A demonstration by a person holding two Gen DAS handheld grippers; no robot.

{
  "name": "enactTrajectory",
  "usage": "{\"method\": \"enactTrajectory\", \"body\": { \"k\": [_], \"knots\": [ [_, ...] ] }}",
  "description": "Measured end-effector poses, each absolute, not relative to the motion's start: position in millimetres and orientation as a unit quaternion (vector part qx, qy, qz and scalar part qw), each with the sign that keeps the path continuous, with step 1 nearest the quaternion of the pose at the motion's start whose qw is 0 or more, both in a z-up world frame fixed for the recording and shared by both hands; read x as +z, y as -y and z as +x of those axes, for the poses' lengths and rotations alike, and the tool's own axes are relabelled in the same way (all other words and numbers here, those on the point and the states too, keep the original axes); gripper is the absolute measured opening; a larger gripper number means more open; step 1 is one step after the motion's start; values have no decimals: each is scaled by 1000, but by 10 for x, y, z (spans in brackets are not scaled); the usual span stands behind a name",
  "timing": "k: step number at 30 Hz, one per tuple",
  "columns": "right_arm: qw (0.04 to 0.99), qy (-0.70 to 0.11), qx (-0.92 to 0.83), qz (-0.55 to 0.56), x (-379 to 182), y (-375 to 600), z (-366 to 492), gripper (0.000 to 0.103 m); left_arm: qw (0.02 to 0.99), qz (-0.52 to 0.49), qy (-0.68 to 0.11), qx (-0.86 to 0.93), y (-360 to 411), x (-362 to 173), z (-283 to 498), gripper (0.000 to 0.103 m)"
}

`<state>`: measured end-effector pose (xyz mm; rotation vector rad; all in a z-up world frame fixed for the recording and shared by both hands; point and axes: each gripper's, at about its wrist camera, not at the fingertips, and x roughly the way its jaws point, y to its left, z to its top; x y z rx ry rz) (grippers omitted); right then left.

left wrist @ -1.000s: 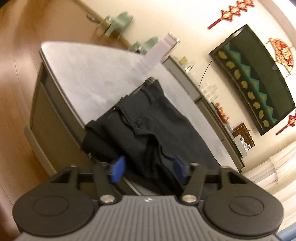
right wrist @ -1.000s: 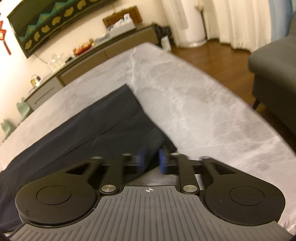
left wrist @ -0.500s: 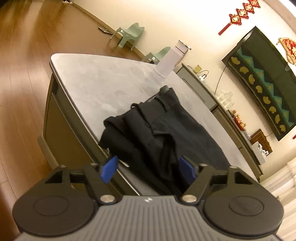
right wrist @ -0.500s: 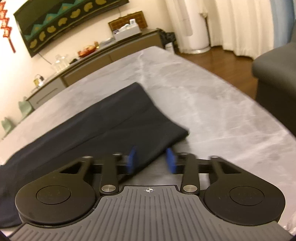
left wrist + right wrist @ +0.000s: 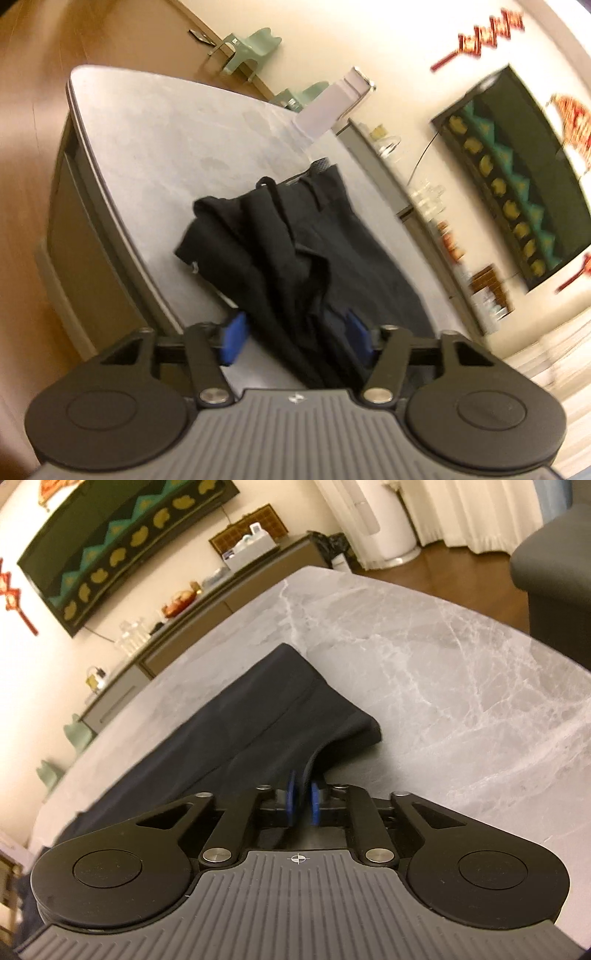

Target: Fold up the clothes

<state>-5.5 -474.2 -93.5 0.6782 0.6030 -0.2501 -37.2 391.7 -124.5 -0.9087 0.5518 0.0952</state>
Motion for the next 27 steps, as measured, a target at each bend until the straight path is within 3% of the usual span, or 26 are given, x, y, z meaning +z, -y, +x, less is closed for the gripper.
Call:
{"method": "enactTrajectory", "body": {
  "k": [2,4,7,8,9,10,11,13,19,27],
  "knots": [
    [893,-291,-117,323,-924,4693,-6,32,854,-454,-250,40,-3928,-1277,-315,73],
    [895,-295,-114,314,-907,4627,62,33,849,-467,-243,42,-3936,-1292,-232,73],
    [893,-295,-129,313,-906,4615,114,28,848,-472,-237,46,-3949,-1299,-166,71],
    [891,-292,-141,318,-915,4635,113,20,851,-468,-234,52,-3938,-1289,-150,72],
    [892,-292,-144,314,-920,4628,128,17,856,-455,-238,60,-3912,-1258,-113,67],
    [895,-298,-138,301,-919,4590,161,16,855,-452,-249,53,-3904,-1261,-59,46],
    [898,-304,-132,288,-919,4553,193,9,853,-451,-260,41,-3901,-1274,-4,11],
    [901,-306,-131,278,-901,4542,200,4,852,-452,-263,37,-3910,-1287,-7,10],
    [916,-278,-116,265,-662,4559,8,3,875,-436,-208,3,-3853,-872,-251,7],
    [953,-190,-78,225,384,4576,-194,0,911,-400,-61,-77,-3642,656,158,7]
  ]
}}
